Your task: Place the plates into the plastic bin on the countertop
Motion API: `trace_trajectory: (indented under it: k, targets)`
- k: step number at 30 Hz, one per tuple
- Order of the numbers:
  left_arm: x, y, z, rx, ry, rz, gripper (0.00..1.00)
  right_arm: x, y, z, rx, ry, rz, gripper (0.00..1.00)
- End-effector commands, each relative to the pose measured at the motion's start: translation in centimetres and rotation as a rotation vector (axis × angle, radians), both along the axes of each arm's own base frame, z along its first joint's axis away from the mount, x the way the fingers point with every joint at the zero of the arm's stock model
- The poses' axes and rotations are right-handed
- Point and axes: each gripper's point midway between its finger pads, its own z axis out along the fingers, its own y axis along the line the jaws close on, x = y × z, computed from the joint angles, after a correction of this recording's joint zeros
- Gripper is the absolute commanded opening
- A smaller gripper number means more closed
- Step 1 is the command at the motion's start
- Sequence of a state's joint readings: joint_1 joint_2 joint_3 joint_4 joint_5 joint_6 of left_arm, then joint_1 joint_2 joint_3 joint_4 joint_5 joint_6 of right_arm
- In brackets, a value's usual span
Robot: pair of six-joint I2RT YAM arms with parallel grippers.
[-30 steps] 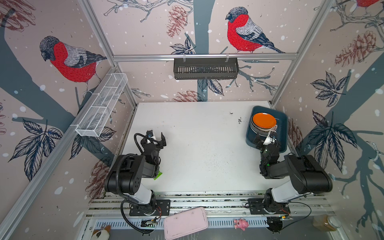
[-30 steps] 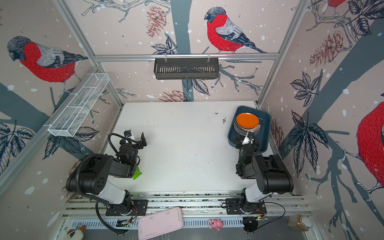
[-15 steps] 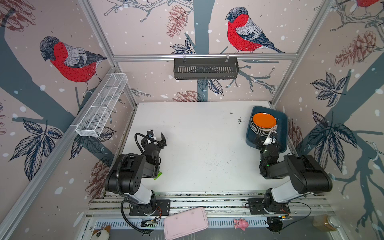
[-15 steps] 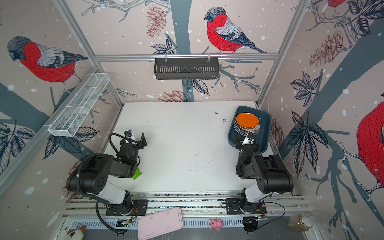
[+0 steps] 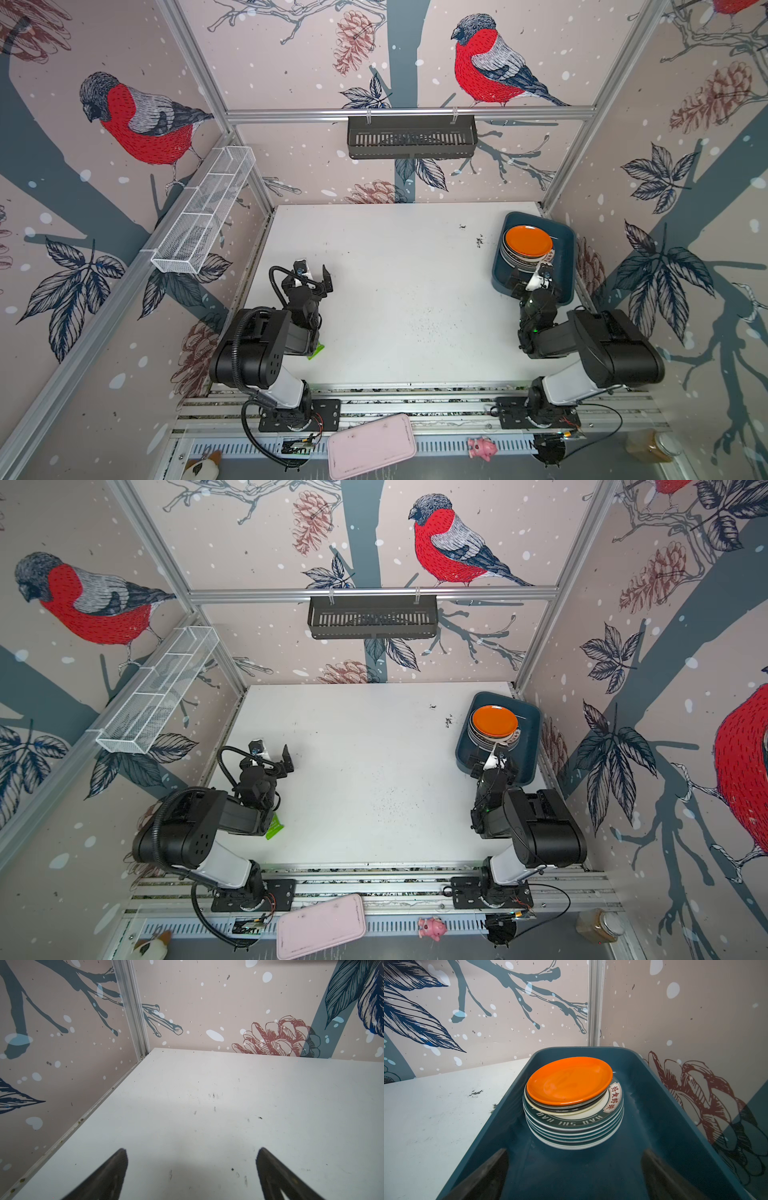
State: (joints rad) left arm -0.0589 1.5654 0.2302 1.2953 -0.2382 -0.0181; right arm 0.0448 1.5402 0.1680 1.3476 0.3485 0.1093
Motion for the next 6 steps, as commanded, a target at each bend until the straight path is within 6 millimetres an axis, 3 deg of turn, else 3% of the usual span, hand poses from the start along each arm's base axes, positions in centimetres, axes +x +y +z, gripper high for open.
trace_trajectory:
  k: [1,6]
  targets:
    - [0.32,-0.02,0.65,0.009,-0.020,-0.007,0.97,0.11,-0.17,1.10,0.006,-0.046,-0.012,1.00]
    - [0.03,0.04,0.88,0.009,-0.033,-0.009,0.96,0.13,-0.16,1.15,0.006,-0.048,-0.012,1.00]
